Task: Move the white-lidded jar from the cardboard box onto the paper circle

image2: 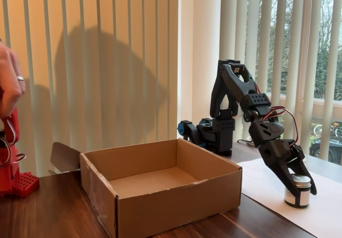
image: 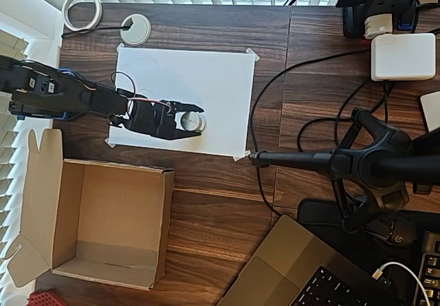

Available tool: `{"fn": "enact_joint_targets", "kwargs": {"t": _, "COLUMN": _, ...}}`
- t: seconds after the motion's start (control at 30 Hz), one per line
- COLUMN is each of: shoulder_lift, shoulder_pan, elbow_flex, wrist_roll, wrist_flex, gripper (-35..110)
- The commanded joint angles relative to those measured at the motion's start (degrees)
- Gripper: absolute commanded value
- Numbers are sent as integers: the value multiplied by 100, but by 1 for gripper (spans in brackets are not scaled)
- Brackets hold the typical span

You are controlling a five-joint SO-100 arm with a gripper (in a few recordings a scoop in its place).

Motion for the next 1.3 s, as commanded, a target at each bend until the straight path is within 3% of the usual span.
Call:
{"fn": "enact_joint_targets", "kwargs": {"t": 0.0, "shoulder_lift": 193, "shoulder_pan": 141, "elbow_flex": -378, "wrist_roll": -53, "wrist_flex": -18, "gripper": 3}}
{"fn": "enact_joint_targets", "kwargs": {"t": 0.17, "shoulder_lift": 211, "shoulder_pan": 141, "elbow_flex": -343, "wrist_roll": -44, "wrist_flex": -18, "gripper": 8}}
{"fn": "enact_joint_targets", "kwargs": {"t": 0.3, "shoulder_lift": 237, "shoulder_pan": 149, "elbow_flex": -316, "wrist_roll": -132, "wrist_flex": -18, "gripper": 21}}
{"fn": "enact_joint_targets", "kwargs": {"t": 0.6, "shoulder_lift": 369, "shoulder_pan": 44, "elbow_flex": -193, "wrist_roll": -9, "wrist_flex": -18, "gripper": 29}}
{"fn": "enact_joint_targets", "kwargs": {"t": 1.0, "shoulder_lift": 571, "shoulder_pan": -18, "elbow_flex": -149, "wrist_roll": -88, "wrist_flex": -88, "gripper": 36}}
{"fn": "enact_joint_targets", "kwargs": {"t": 1.27, "shoulder_lift": 1055, "shoulder_pan": 79, "elbow_flex": -114, "wrist_roll": -176, "wrist_flex": -791, "gripper": 37}}
